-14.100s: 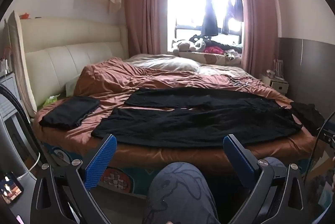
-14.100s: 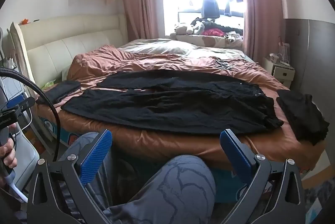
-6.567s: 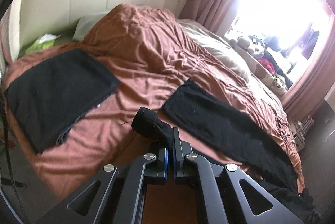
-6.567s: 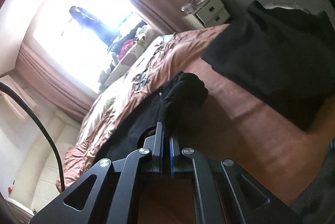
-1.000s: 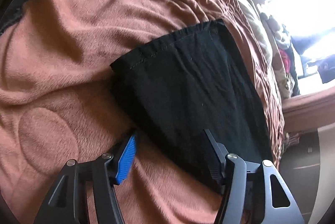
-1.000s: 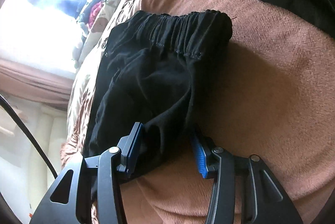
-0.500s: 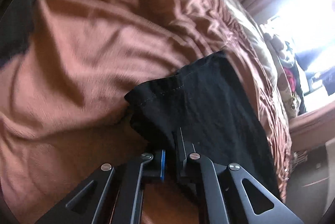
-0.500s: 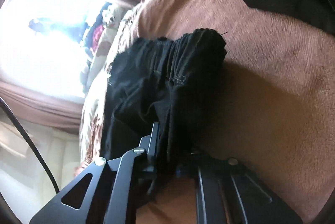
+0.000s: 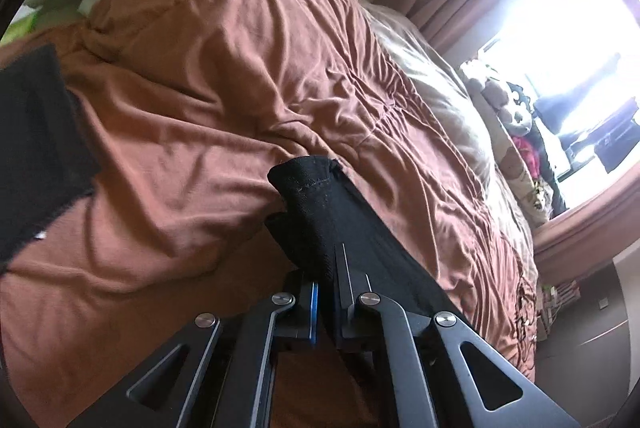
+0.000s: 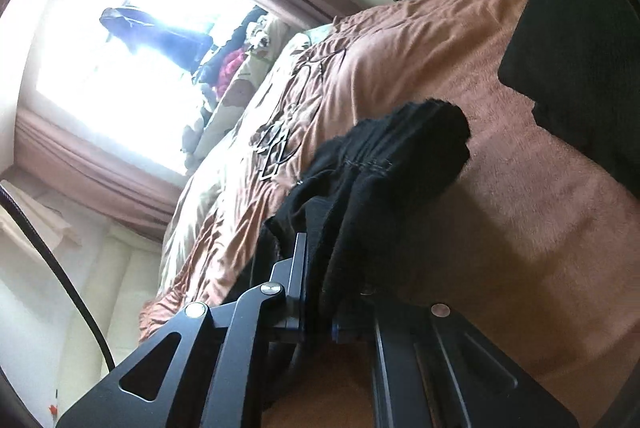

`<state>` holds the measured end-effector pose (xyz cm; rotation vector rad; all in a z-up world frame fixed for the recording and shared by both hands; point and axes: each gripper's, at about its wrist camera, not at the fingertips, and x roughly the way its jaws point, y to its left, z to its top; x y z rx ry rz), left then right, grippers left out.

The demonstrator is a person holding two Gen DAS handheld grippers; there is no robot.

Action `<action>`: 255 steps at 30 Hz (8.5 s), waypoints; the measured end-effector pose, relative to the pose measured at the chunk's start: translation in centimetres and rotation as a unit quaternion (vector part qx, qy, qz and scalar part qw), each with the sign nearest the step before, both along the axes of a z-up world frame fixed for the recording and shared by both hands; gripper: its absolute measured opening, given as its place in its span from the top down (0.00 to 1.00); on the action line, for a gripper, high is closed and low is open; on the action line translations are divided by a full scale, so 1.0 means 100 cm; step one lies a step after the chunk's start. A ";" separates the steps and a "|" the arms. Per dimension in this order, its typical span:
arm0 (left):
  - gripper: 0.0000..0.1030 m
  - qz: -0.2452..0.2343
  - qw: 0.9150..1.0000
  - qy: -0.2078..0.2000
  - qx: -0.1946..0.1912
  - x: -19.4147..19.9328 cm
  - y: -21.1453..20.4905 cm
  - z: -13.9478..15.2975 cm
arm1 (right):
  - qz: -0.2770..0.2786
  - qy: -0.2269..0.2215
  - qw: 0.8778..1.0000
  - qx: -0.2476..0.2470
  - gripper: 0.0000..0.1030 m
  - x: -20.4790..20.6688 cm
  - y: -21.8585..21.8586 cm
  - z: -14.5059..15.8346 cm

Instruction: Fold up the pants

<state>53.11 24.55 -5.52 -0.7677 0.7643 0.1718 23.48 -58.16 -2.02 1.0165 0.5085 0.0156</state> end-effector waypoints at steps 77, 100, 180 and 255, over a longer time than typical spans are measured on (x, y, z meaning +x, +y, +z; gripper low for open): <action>0.11 -0.024 0.996 0.059 0.061 -0.293 0.029 -0.094 | 0.073 0.117 0.927 -0.350 0.18 -0.165 0.131 0.093; 0.00 -0.109 0.985 0.075 0.115 -0.278 -0.002 -0.104 | 0.295 0.055 0.851 -0.430 0.18 -0.072 0.312 0.081; 0.38 -0.005 0.999 0.032 -0.023 -0.293 0.035 -0.112 | 0.557 0.047 0.600 -0.572 1.00 0.191 0.563 -0.027; 0.53 0.055 0.962 -0.024 -0.265 -0.279 0.053 -0.145 | 0.424 0.012 0.805 -0.414 0.98 0.126 0.461 0.073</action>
